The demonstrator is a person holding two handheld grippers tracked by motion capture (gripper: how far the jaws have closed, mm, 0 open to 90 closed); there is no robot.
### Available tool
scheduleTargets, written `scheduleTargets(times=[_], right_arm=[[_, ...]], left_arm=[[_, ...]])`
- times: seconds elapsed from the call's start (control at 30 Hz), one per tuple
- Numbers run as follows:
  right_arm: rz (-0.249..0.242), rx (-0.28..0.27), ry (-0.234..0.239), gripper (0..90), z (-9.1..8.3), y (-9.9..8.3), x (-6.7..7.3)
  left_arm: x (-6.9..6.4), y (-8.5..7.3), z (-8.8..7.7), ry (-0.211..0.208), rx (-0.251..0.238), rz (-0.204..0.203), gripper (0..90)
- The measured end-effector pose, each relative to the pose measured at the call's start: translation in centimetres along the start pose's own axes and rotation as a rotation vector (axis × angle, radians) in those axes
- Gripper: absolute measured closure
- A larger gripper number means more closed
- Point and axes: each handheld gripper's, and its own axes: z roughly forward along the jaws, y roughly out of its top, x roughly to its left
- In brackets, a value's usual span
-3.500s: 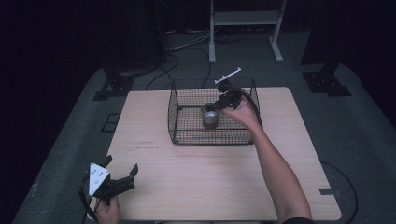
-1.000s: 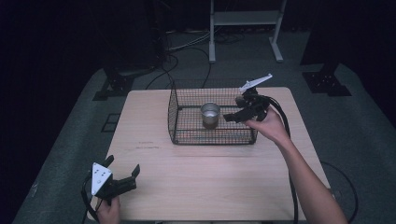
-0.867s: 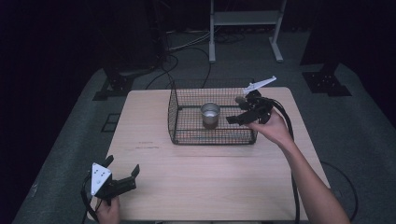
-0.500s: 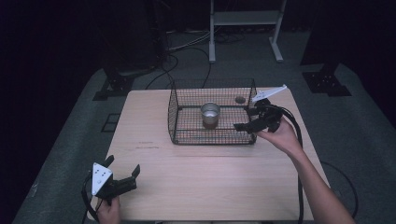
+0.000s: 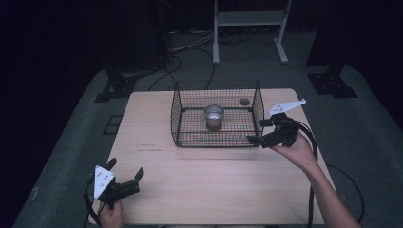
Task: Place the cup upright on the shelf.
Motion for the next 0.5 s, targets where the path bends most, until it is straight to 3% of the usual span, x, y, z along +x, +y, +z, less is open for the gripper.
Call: scheduleTargets(times=[0.5], right_arm=[[0.047, -0.017, -0.024, 10.1, -0.6, -5.3, 0.8]], left_arm=[[0.0, 0.1, 0.0, 0.005, -0.002, -0.004, 0.0]])
